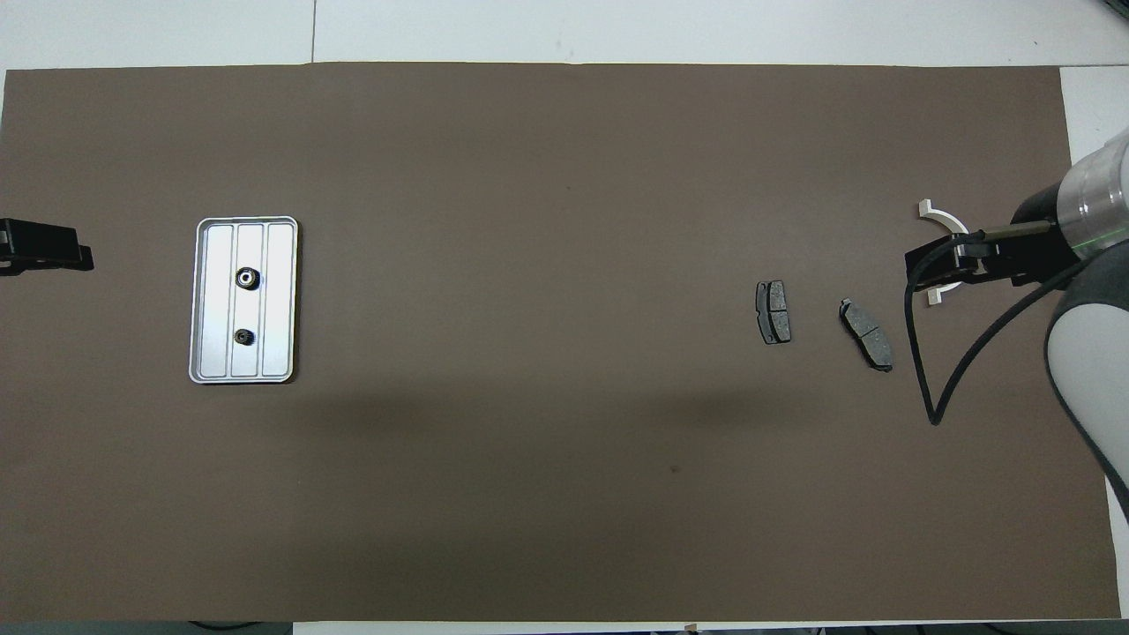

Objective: Pick bearing gear from pile to tray

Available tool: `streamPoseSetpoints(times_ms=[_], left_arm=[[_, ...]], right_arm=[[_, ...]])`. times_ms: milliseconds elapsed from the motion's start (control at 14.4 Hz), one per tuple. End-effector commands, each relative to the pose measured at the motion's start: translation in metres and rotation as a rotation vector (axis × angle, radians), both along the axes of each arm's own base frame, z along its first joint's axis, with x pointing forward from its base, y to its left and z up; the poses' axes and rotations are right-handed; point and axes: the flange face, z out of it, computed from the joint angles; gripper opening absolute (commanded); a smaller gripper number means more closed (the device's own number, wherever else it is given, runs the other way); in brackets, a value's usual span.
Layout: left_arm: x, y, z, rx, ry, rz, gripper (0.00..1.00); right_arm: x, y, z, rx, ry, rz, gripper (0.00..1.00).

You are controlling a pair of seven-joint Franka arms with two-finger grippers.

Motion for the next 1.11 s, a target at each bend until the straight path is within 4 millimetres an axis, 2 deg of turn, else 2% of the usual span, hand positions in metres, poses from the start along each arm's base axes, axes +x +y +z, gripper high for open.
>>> streamPoseSetpoints(times_ms=[0, 70, 278, 417, 765, 973, 1043], left_arm=[[-0.002, -0.016, 0.006, -0.031, 0.062, -0.028, 1.00], [-0.006, -0.036, 0.012, -0.028, 0.080, -0.065, 1.00], [-0.009, -0.027, 0.020, -0.029, 0.090, -0.056, 1.00], [-0.011, -0.033, 0.022, -0.026, 0.084, -0.068, 1.00], [-0.013, -0.029, 0.023, -0.022, 0.071, -0.107, 1.00], [-0.014, -0.024, 0.014, -0.015, 0.052, -0.132, 1.00], [-0.014, -0.024, 0.005, -0.015, 0.046, -0.129, 1.00]], right_arm=[[-0.005, 0.001, 0.001, 0.007, -0.012, 0.024, 1.00], [-0.006, 0.003, 0.002, 0.007, -0.014, 0.028, 1.00], [-0.006, 0.003, 0.002, 0.007, -0.014, 0.028, 1.00], [-0.006, 0.002, 0.002, 0.007, -0.012, 0.027, 1.00], [-0.007, 0.003, 0.003, 0.007, -0.011, 0.028, 1.00], [-0.011, 0.002, 0.011, 0.008, -0.029, 0.027, 1.00], [-0.012, 0.002, 0.014, 0.009, -0.034, 0.027, 1.00]])
